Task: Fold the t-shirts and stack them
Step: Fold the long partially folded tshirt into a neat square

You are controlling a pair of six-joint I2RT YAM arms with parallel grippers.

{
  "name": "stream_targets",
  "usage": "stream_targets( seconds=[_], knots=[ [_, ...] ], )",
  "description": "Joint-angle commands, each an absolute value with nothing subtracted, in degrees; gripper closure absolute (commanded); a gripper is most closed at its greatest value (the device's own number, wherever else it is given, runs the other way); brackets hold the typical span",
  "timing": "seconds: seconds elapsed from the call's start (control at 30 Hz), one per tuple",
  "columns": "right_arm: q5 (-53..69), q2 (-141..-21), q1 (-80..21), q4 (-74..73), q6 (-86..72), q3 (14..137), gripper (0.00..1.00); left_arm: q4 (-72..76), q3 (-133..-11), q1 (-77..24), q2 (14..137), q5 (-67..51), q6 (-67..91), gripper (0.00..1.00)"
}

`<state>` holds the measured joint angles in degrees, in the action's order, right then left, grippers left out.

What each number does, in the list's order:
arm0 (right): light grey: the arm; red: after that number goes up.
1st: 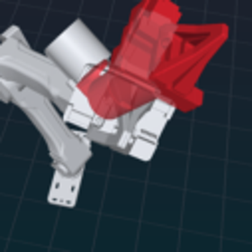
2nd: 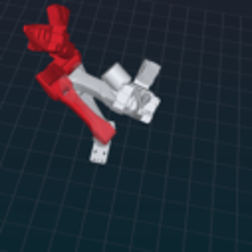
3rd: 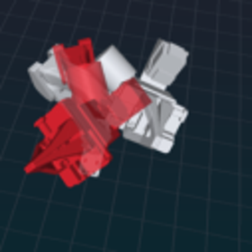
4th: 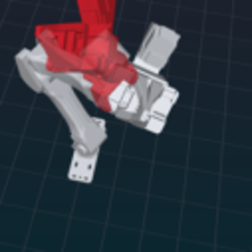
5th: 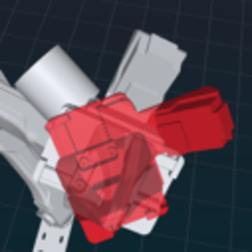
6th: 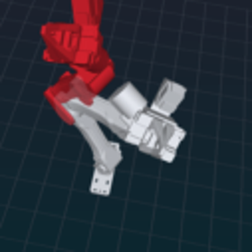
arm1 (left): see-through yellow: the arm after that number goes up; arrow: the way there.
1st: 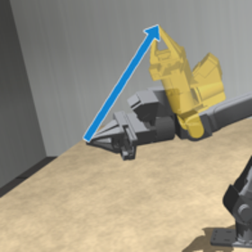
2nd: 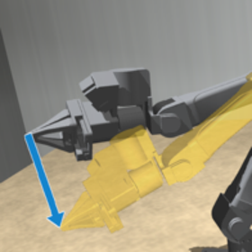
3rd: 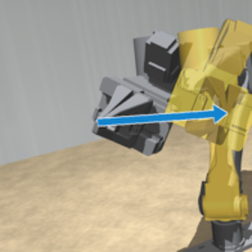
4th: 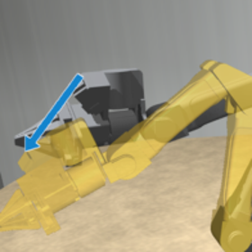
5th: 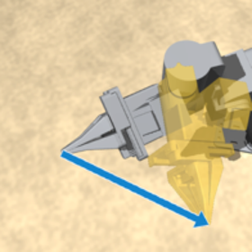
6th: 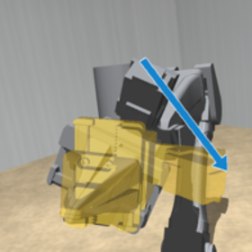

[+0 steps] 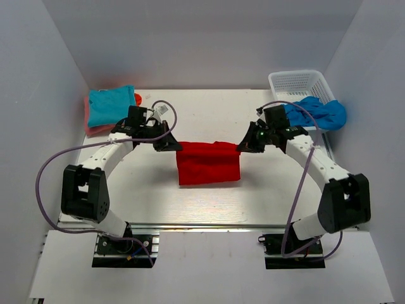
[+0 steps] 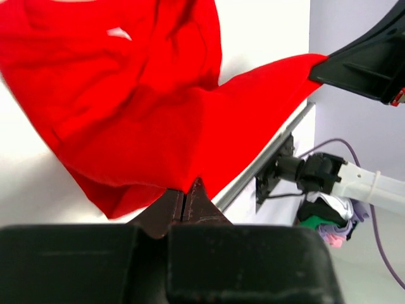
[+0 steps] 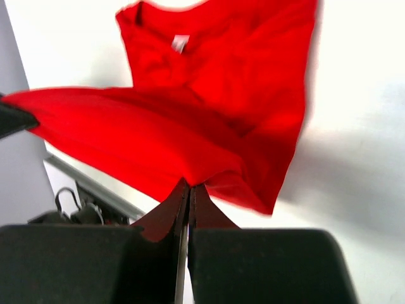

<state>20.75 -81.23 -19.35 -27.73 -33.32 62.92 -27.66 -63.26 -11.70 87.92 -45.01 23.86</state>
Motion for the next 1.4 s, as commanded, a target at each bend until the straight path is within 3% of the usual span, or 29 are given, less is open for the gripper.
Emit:
stream_targets(
  seconds=[0.0, 0.17, 0.57, 0.6, 0.63, 0.67, 0.7, 0.73, 0.77, 0.87, 0.97, 1.07, 1.37],
  knots=[
    [19.95, -84.72, -17.85, -22.78, -33.84, 68.02, 1.0, -24.08, -66.45, -10.55, 89.47, -44.38, 23.29, 1.0],
    [20.04, -90.25, -16.53, -20.13, -34.02, 72.15, 1.0, -11.79, -65.38, -10.02, 94.37, -43.85, 28.48, 1.0],
    [26.1, -111.0, -14.24, -14.78, -31.73, 85.86, 1.0, -9.49, -75.49, -9.49, 109.14, -41.93, 29.0, 1.0],
    [26.45, -113.09, -14.06, -13.29, -32.08, 87.35, 0.95, -8.8, -77.06, -9.49, 109.77, -40.53, 29.0, 1.0],
    [27.06, -115.03, -13.98, -11.88, -31.82, 87.8, 0.79, -7.92, -77.86, -8.97, 110.38, -37.47, 29.0, 0.9],
    [27.85, -116.44, -13.71, -7.43, -31.99, 89.02, 0.49, -7.91, -78.83, -8.96, 111.0, -35.61, 29.0, 0.67],
    [27.86, -117.06, -13.8, -5.82, -31.04, 89.64, 0.27, -8.52, -80.4, -8.96, 111.7, -33.42, 29.0, 0.31],
    [27.69, -118.11, -13.71, -5.54, -30.68, 90.78, 0.14, -9.13, -81.29, -8.96, 112.49, -33.4, 29.0, 0.01],
    [28.9, -118.47, -13.71, -6.58, -29.02, 93.31, 0.1, -10.36, -82.26, -8.36, 112.5, -32.27, 28.22, 0.0],
    [27.16, -115.85, -14.15, -13.25, -23.92, 97.29, 0.1, -14.59, -84.81, -8.35, 109.44, -28.58, 25.67, 0.0],
    [28.2, -108.66, -14.68, -11.96, -22.76, 90.04, 0.1, -11.88, -81.22, -9.67, 103.2, -26.81, 24.09, 0.0],
    [31.01, -103.37, -15.64, -9.84, -22.42, 82.55, 0.1, -7.31, -75.87, -10.28, 100.29, -33.3, 24.78, 0.0],
    [44.9, -100.28, -21.53, 1.47, -30.57, 67.68, 0.1, 0.26, -68.91, -15.64, 103.7, -38.93, 28.56, 0.0]
  ],
)
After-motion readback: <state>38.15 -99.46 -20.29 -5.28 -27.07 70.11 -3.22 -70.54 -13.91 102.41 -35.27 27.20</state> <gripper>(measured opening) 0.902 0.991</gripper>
